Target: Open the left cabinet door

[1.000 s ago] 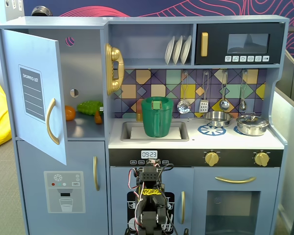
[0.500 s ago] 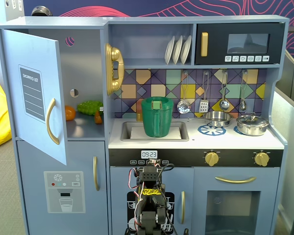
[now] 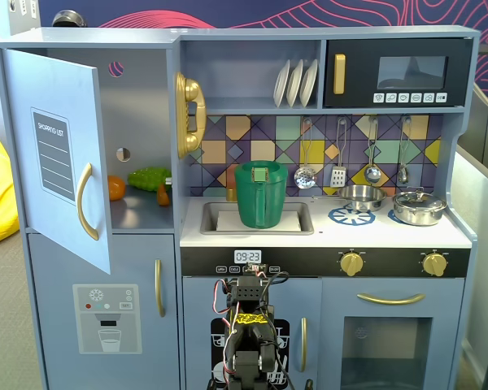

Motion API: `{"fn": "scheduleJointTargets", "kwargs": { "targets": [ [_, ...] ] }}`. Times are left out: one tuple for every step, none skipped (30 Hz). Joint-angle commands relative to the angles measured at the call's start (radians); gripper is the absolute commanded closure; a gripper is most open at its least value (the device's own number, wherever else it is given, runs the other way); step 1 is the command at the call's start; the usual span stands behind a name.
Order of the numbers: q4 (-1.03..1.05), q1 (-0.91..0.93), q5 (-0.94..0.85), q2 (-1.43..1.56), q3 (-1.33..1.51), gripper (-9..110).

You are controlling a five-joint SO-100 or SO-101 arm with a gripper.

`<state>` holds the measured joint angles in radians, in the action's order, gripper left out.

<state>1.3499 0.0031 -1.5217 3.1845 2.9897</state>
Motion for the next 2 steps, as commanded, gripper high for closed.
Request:
{"fn": "scheduleJointTargets", "kwargs": {
  "targets": [
    [0.183,-0.011,0.015,-0.006,0.008,99],
    [0.183,-0.011,0.015,-0.006,0.008,99]
  ]
}}
